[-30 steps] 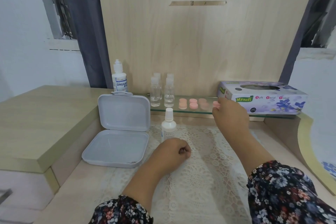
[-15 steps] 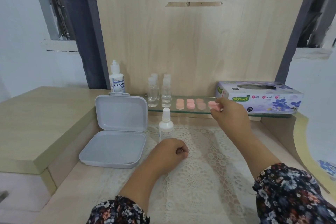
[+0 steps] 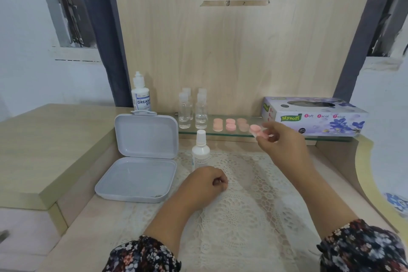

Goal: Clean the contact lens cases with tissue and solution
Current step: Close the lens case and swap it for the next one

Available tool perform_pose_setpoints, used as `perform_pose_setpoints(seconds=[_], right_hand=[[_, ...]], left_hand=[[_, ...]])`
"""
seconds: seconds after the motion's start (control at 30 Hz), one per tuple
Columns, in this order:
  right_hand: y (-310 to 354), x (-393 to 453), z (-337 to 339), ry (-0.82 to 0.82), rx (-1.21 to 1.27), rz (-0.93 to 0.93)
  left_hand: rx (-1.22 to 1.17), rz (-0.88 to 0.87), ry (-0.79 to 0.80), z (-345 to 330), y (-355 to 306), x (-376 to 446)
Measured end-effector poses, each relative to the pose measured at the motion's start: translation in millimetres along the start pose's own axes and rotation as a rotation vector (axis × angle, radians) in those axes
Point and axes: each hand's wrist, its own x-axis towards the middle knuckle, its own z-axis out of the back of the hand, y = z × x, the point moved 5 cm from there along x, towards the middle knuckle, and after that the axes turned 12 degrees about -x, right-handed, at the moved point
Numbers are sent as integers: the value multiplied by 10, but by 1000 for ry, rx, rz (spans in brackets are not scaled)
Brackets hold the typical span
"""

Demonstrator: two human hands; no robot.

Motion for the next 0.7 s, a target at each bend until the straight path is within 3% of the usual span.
perform_pose_setpoints(seconds=[0.17, 0.47, 0.7], right_hand=[[-114, -240, -105, 74, 66, 32], [-433, -464, -383, 424, 76, 41], [-486, -471, -481, 508, 103, 61]], left_hand=[[-19, 1, -8, 0, 16, -4], [32, -25, -24, -19, -9, 1], [32, -77, -12, -196, -175, -35]])
